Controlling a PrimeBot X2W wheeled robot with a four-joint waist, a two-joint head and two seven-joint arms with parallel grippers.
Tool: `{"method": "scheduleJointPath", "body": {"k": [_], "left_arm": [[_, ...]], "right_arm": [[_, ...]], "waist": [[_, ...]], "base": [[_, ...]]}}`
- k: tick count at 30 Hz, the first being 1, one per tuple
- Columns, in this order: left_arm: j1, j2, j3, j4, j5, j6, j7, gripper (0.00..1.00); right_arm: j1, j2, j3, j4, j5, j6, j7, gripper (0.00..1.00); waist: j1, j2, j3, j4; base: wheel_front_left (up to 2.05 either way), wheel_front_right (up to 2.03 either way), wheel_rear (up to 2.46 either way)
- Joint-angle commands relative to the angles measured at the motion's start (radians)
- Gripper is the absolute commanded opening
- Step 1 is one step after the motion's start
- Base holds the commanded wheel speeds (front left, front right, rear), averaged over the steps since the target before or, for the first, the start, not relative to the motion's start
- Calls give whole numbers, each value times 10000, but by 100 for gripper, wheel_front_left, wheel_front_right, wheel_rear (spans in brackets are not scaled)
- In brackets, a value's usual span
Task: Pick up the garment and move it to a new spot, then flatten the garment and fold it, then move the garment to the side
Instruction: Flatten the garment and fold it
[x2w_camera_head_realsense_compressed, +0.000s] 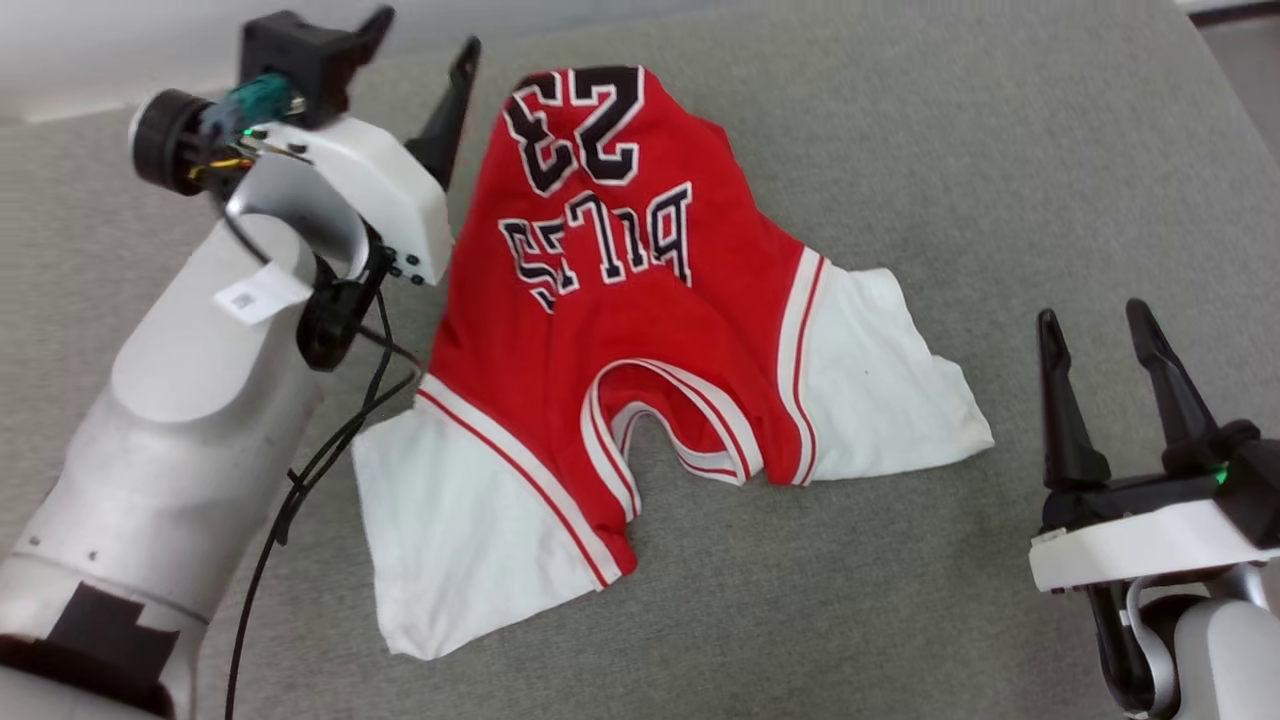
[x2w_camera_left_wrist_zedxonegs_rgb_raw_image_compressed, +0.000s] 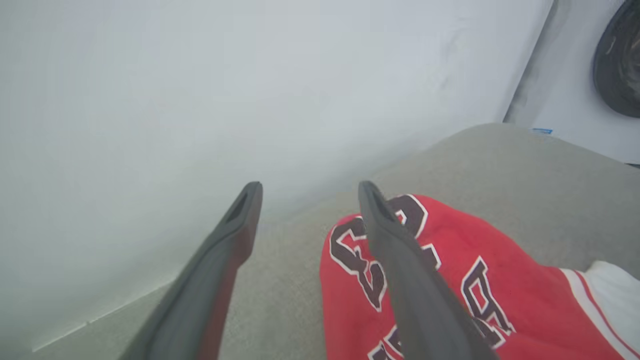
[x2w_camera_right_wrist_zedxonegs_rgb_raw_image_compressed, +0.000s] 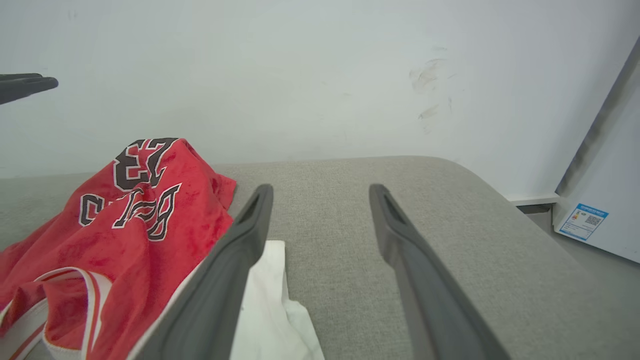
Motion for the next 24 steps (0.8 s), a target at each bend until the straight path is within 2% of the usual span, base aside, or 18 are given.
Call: {"method": "scheduleJointPath", "body": {"k": [1,7,11,21,24], "left_arm": [[196,113,118,-152,-11,109,-266,100],[1578,788,473,-1357,-132,735,-810,100],[3055,1329,580,-2486,-367,1363,-457,100],[7550,2748,69,-6540,-1838,2858,2859,100],[8336,2826,-227,-7491,-2177,3204,3608,100]], "right_arm": [[96,-101,-48,-63,-13,-3,38,100],[423,-265,-272,-213,77,-3,247,100],[683,-343,-346,-321,97,-3,414,100],[1043,-270,-256,-537,122,-3,606,100],[1061,-279,-284,-562,128,-3,630,100]], "waist": [[0,0,-460,393],[0,0,-1259,1099],[0,0,-1616,1517],[0,0,-1748,2028],[0,0,-1639,2113]], "base": [[0,0,0],[0,0,0],[0,0,0],[0,0,0],[0,0,0]]}}
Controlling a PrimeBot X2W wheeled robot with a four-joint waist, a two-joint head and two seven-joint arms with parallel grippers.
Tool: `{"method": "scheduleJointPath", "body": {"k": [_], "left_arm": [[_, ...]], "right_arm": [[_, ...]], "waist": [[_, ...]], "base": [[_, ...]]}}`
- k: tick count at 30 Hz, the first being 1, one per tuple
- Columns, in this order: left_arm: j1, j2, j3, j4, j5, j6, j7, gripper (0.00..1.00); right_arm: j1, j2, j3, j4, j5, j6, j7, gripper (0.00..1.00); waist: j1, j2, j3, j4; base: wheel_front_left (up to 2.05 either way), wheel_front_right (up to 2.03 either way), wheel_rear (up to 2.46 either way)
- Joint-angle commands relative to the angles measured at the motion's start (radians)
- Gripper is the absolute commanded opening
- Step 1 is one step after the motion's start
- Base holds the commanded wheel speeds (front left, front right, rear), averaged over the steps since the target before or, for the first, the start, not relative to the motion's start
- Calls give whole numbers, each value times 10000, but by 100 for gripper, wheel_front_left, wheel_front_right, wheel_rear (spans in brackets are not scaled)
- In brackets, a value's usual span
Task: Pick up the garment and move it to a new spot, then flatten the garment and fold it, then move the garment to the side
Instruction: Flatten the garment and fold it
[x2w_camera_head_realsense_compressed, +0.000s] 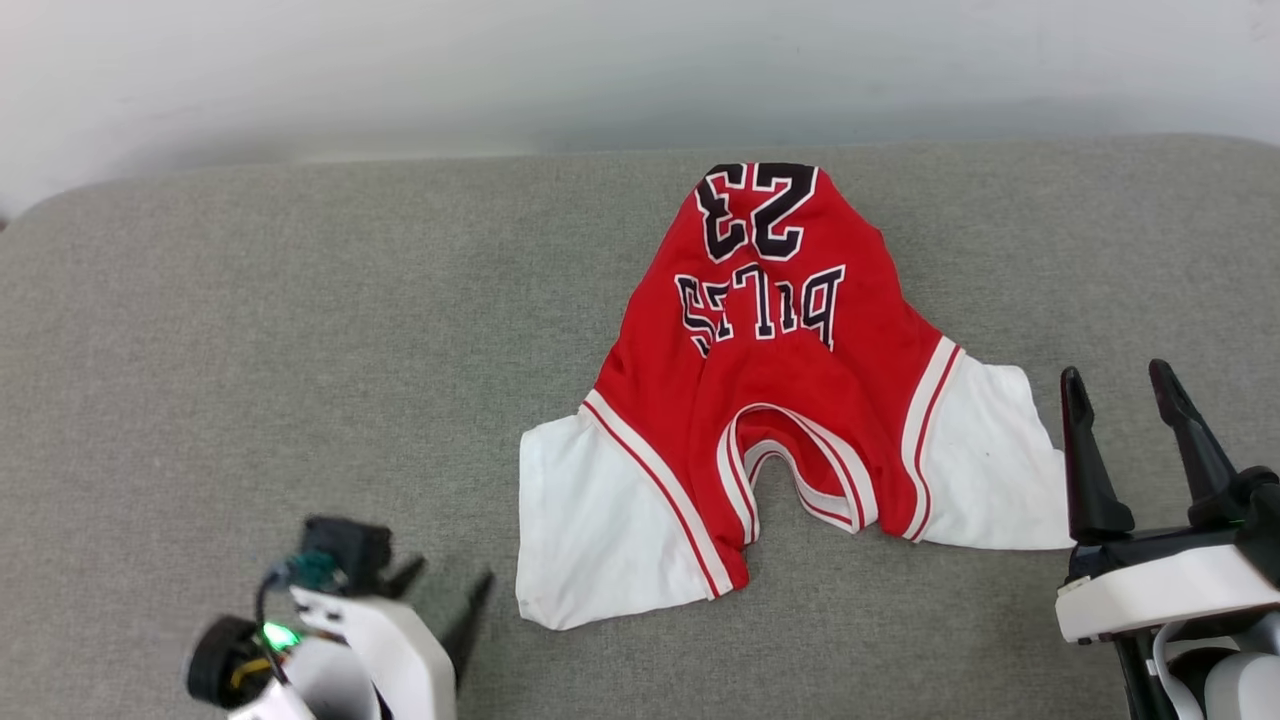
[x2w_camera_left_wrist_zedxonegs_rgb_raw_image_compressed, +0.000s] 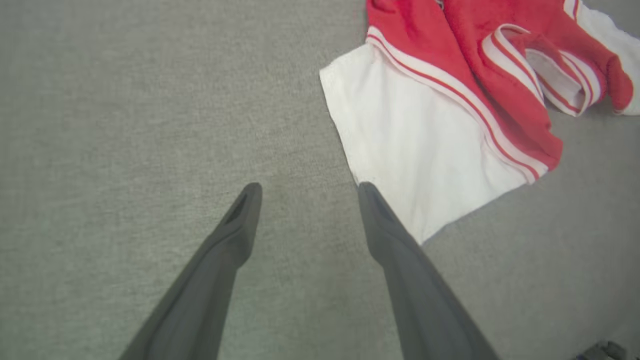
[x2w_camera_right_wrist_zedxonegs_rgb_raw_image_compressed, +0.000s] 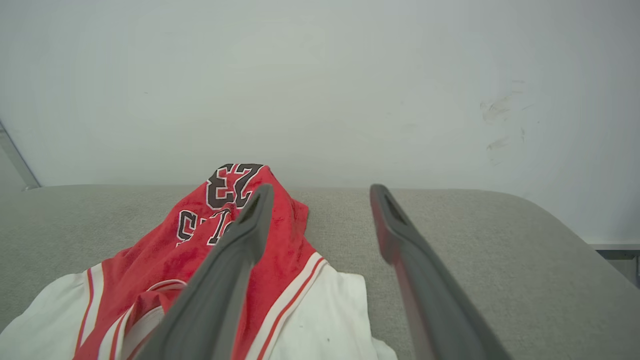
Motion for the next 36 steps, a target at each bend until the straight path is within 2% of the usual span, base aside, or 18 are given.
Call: {"method": "scheduleJointPath", "body": {"k": [1,3,7,24,29,31,32,36], "left_arm": [[182,60,-116,-133,-60,65,212,100],[305,202,-305,-285,-4,139,524,100],[228,-73,-233,-404,-177,251,472,100],[-461,-555,-735,396,-178,-192,999,100],[-351,-679,-1311,1055,-154,-364,1578,100],[-247,-740,-1418,1382,-217,-373,1671,10],[-219,-773,-1430,1494,-217,-391,1617,0],[-272,-874,-1103,1631,-209,-370,940,0]], "right_arm": [[38,-9,11,-18,41,-3,29,100],[-6,-33,74,8,44,-3,39,100],[-97,-58,138,45,81,-3,22,100],[-335,130,150,235,40,-3,-215,100],[-416,158,99,279,22,-3,-285,100],[-420,169,92,322,4,-3,-313,100],[-420,177,89,338,-9,-3,-305,100],[-312,117,124,506,110,-3,-32,100]], "waist": [[2,0,73,32],[2,0,134,16],[2,0,222,-15],[2,0,994,-600],[2,0,1193,-726],[2,0,1214,-747],[2,0,1210,-749],[2,0,1060,-643]], "base": [[0,0,0],[0,0,0],[0,0,0],[0,0,0],[0,0,0],[0,0,0],[0,0,0],[0,0,0]]}}
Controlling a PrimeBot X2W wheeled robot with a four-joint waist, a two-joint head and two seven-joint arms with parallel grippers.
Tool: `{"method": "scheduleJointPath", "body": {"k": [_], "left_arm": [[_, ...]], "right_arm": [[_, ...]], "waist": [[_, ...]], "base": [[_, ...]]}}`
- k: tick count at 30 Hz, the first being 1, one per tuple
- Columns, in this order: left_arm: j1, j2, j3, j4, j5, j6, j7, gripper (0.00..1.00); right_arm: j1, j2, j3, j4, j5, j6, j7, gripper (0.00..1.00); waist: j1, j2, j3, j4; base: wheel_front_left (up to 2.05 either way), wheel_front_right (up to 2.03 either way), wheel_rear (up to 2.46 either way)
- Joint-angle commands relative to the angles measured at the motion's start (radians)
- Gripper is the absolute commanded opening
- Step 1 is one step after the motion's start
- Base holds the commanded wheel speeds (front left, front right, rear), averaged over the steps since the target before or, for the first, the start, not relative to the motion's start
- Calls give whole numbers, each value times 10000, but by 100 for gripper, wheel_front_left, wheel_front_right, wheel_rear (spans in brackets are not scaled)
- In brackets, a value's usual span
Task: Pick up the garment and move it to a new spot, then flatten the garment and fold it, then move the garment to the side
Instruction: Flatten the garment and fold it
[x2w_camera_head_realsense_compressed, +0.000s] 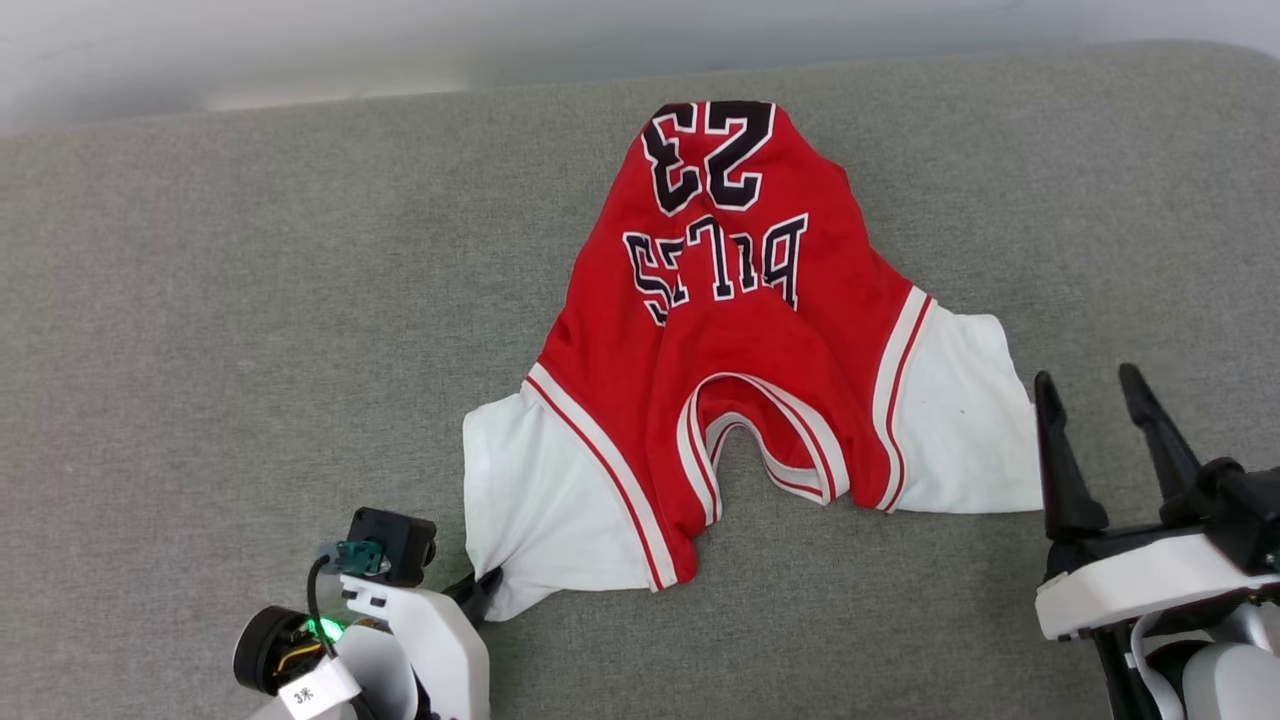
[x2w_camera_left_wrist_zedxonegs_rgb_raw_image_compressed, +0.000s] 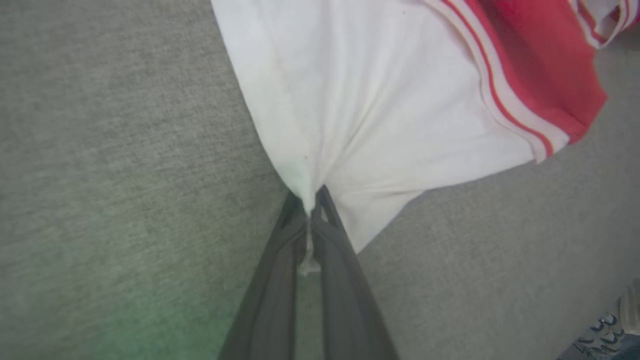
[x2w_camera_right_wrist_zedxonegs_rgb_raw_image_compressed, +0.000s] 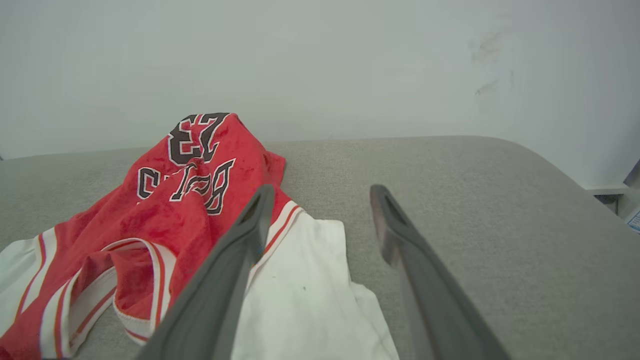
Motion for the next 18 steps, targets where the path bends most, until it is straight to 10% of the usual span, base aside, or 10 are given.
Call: {"method": "scheduleJointPath", "body": {"k": [1,18], "left_arm": [[367,-123,-115,303,-120,-25,-47,0],[761,1051,2191,-2875,-349,634,-2397,0]], "right_arm": [[9,-128,66,77,45,-3,208,100],[562,-996,-822,-589,-301,-5,7138,100]], "waist": [[1,0,-154,91],[1,0,-580,799]], "base": [[0,0,0],[0,0,0]]}}
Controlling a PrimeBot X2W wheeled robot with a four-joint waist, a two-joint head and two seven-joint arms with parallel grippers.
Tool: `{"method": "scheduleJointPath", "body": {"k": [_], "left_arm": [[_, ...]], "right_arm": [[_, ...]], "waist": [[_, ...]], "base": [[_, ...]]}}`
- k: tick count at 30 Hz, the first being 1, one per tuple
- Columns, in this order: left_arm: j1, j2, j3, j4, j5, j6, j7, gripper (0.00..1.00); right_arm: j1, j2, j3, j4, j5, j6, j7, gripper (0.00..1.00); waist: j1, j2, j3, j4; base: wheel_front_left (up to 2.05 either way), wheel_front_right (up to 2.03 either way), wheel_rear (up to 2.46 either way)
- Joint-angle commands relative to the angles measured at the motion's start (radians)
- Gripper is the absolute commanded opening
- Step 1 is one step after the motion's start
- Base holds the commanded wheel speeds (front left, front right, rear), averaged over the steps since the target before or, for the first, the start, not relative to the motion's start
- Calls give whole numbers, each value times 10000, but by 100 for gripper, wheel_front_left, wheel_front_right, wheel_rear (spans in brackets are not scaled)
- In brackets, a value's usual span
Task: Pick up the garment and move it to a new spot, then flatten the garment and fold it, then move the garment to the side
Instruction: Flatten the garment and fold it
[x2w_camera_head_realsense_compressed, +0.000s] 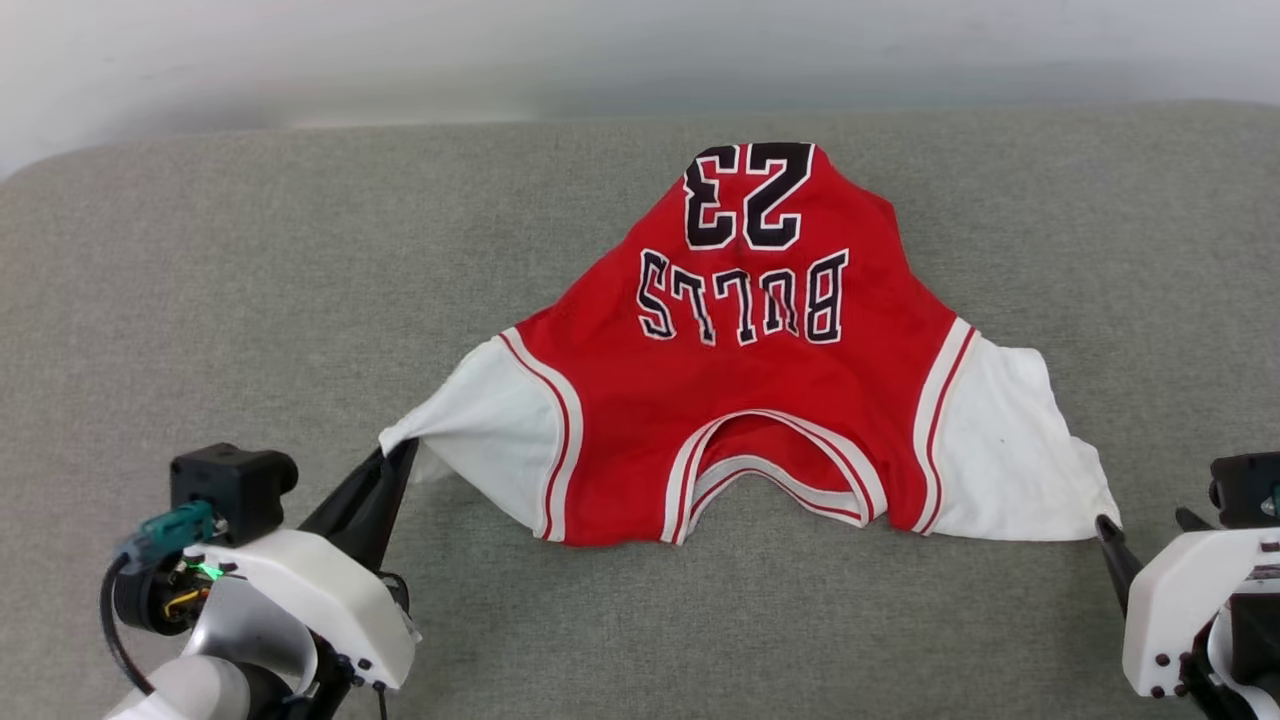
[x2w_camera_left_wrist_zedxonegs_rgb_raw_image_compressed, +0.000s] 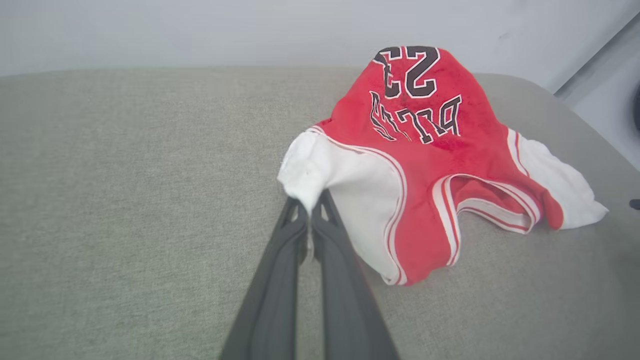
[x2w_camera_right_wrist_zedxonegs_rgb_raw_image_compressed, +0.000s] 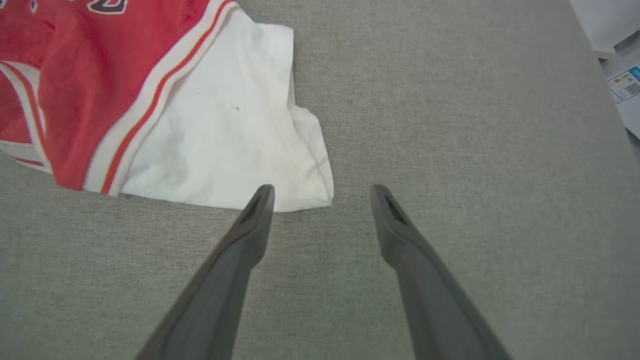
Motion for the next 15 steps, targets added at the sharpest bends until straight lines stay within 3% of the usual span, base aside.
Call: {"method": "scheduleJointPath", "body": {"k": [1,7,15], "left_arm": [[146,57,48,-126,-33,63,-49,0],[207,308,218,-1148,13,250,76,0],[28,240,88,-1731,38,225,158,0]], "right_arm": [[-112,-33,18,-70,-28,-7,203,100],[-546,-65,-317,181,-498,-7,1601,100],[-942,198,-613,1195,-594,-5,1601,100]], "waist": [[-1,-1,85,87],[-1,-1,429,462],[-1,-1,885,957]], "base": [[0,0,0],[0,0,0],[0,0,0]]}}
